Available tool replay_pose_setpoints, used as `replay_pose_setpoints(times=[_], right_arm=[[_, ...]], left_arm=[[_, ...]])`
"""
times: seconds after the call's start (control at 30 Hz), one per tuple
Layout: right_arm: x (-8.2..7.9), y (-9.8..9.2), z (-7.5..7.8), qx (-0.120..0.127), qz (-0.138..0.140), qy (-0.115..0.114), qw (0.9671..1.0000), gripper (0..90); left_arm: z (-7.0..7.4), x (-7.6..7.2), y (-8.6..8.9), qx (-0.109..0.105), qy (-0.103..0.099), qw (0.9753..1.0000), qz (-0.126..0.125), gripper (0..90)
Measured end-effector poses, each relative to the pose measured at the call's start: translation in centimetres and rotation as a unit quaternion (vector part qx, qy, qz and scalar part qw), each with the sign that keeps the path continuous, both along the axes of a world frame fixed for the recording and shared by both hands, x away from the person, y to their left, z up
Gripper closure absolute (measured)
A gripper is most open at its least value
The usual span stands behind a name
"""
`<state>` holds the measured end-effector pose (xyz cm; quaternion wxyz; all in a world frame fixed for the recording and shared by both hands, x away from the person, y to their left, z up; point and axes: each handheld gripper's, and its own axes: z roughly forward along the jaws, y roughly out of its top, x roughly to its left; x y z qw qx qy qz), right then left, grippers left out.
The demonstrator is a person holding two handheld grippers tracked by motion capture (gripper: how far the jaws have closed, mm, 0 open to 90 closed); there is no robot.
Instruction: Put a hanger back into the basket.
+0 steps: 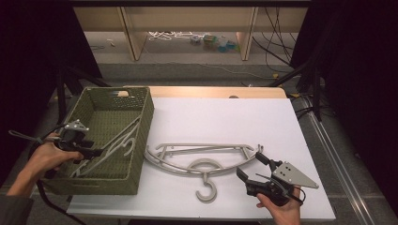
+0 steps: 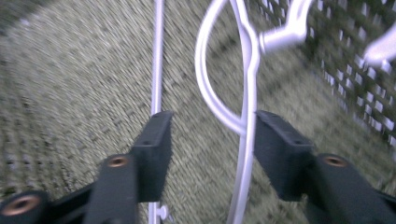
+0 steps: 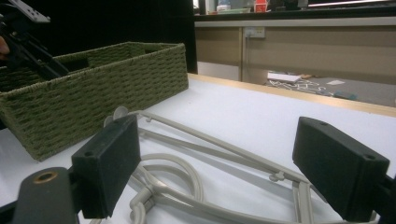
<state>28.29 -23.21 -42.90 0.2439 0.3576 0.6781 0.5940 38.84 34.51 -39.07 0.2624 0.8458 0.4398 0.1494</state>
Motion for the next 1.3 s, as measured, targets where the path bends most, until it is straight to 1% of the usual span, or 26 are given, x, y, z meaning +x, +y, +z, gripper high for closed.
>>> replay_pose_setpoints(times=[0.07,0.13,0.17,0.2,0.23,0.27,0.3,0.4,0.43,0.47,0.5,0.53,0.57,0.6,0.63,0.67,0.7,0.8,0.9,1.07,1.1,1.17,1.2,1.23,1.27,1.3], right_arm=[[0.0,0.0,0.0,0.002,0.001,-0.001,1.0,15.9],[0.0,0.1,0.0,0.002,0.0,-0.001,1.0,15.9],[0.0,0.0,0.0,0.001,0.001,-0.002,1.0,15.9],[-0.1,0.0,0.1,-0.002,0.004,0.006,1.0,15.9],[-0.1,0.0,0.1,-0.001,0.003,0.006,1.0,15.9],[0.0,0.0,0.0,0.002,0.0,-0.004,1.0,15.9],[0.0,0.0,0.0,0.002,0.001,-0.002,1.0,15.9],[-0.2,-0.1,0.1,-0.007,0.001,0.008,0.9999,15.9],[-0.2,0.0,0.1,-0.007,0.001,0.007,0.9999,15.9],[-0.2,0.0,0.1,-0.007,0.001,0.007,0.9999,15.9],[-0.2,0.0,0.1,-0.006,0.0,0.005,1.0,15.9],[-0.2,-0.1,0.1,-0.007,0.001,0.008,0.9999,15.9],[-0.2,0.0,0.1,-0.005,-0.001,0.006,1.0,15.9],[-0.2,0.0,0.1,-0.004,0.002,0.008,1.0,15.9],[-0.1,-0.1,0.1,-0.004,0.003,0.008,1.0,15.9],[-0.2,0.0,0.1,-0.004,0.003,0.008,1.0,15.9],[-0.2,0.0,0.1,-0.005,0.0,0.005,1.0,15.9],[-0.2,0.0,0.1,-0.007,0.002,0.007,1.0,15.9],[-0.2,0.0,0.1,-0.007,0.002,0.007,1.0,15.9],[-0.2,0.0,0.2,0.0,0.002,0.004,1.0,15.9],[-0.2,0.0,0.2,0.0,0.003,0.004,1.0,15.9],[-0.2,0.0,0.2,-0.001,0.003,0.004,1.0,15.9],[-0.2,0.0,0.2,-0.001,0.004,0.004,1.0,15.9],[-0.2,0.0,0.2,-0.002,0.003,0.004,1.0,15.9],[-0.2,0.0,0.2,-0.001,0.003,0.004,1.0,15.9],[-0.2,0.0,0.2,-0.001,0.003,0.004,1.0,15.9]], left_arm=[[0.6,-0.4,-0.5,-0.013,-0.022,0.9995,0.02,38.2],[1.3,-0.8,-1.2,-0.031,-0.038,0.9983,0.031,34.1],[1.9,-1.3,-1.6,-0.035,-0.05,0.9979,0.022,33.8],[2.5,-1.7,-2.0,-0.033,-0.057,0.9977,0.012,32.6],[3.0,-2.1,-2.5,-0.038,-0.067,0.9969,0.01,31.4],[3.2,-2.5,-3.2,-0.061,-0.086,0.9941,0.024,30.2],[3.5,-2.8,-3.6,-0.072,-0.096,0.9925,0.025,29.6],[4.5,-4.0,-5.2,-0.09,-0.113,0.9894,0.009,27.5],[4.7,-4.3,-5.7,-0.102,-0.122,0.9873,0.005,27.1],[5.0,-4.6,-6.2,-0.112,-0.118,0.9866,0.003,26.6],[5.2,-4.9,-6.6,-0.128,-0.119,0.9845,-0.002,25.8],[5.3,-5.2,-7.3,-0.153,-0.129,0.9799,0.002,24.7],[5.4,-5.4,-7.7,-0.162,-0.132,0.9779,-0.007,24.0],[5.6,-5.7,-8.1,-0.158,-0.129,0.9788,-0.015,23.9],[5.7,-5.9,-8.6,-0.16,-0.128,0.9785,-0.021,23.9],[5.8,-6.2,-9.2,-0.168,-0.13,0.9769,-0.025,23.8],[5.9,-6.5,-9.8,-0.168,-0.129,0.9769,-0.032,23.8],[6.2,-7.1,-11.8,-0.182,-0.131,0.9727,-0.058,23.6],[6.3,-7.8,-14.5,-0.196,-0.126,0.9669,-0.104,23.6],[5.8,-7.9,-18.0,-0.2,-0.117,0.9623,-0.143,23.7],[5.7,-7.8,-18.6,-0.206,-0.116,0.9612,-0.142,23.7],[5.4,-7.4,-19.5,-0.199,-0.12,0.9607,-0.152,23.6],[5.2,-7.3,-20.0,-0.198,-0.119,0.9618,-0.147,23.6],[5.0,-7.0,-20.3,-0.194,-0.123,0.9611,-0.154,23.6],[4.7,-6.8,-20.7,-0.196,-0.121,0.961,-0.153,23.6],[4.4,-6.6,-21.0,-0.199,-0.123,0.9599,-0.154,23.7]])
